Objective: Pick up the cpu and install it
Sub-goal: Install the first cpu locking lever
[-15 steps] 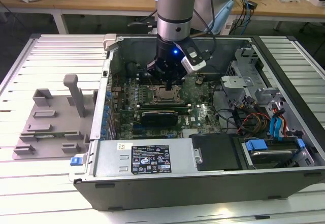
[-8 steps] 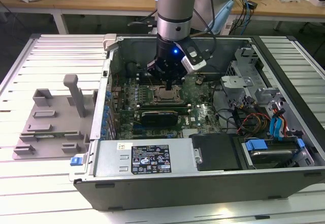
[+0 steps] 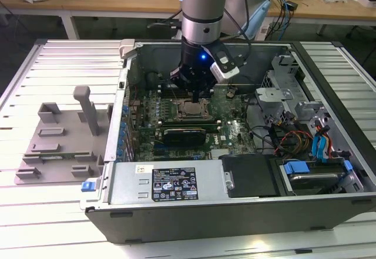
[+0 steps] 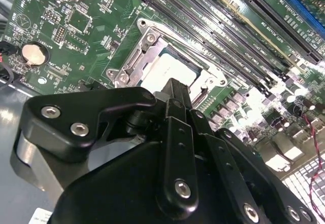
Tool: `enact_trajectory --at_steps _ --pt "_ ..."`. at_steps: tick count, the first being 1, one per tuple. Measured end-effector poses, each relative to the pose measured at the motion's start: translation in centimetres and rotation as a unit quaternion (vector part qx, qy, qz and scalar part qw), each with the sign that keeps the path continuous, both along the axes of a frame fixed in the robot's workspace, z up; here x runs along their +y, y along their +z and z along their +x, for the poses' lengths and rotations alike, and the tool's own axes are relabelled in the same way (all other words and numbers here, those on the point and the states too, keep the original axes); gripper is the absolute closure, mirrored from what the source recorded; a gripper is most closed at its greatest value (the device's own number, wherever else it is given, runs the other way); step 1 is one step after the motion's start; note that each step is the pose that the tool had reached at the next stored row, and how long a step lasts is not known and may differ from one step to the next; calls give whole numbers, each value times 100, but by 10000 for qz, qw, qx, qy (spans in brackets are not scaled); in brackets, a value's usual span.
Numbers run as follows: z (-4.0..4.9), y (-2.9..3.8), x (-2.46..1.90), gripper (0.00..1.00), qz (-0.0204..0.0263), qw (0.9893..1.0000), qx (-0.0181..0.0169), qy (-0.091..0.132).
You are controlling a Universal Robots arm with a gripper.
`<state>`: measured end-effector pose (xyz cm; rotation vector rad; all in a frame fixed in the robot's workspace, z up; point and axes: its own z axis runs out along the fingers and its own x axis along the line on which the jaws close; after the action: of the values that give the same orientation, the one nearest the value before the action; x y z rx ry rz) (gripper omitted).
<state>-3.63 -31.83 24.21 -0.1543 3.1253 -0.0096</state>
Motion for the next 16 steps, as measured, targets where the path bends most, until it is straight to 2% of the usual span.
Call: enact_trajectory --at_steps 2,6,9,16 --pt "0 42 0 89 1 10000 0 0" --pt "-8 45 0 89 0 10000 0 0" --pt "-50 45 0 89 -1 10000 0 0" --pt "-268 45 0 89 0 10000 0 1"
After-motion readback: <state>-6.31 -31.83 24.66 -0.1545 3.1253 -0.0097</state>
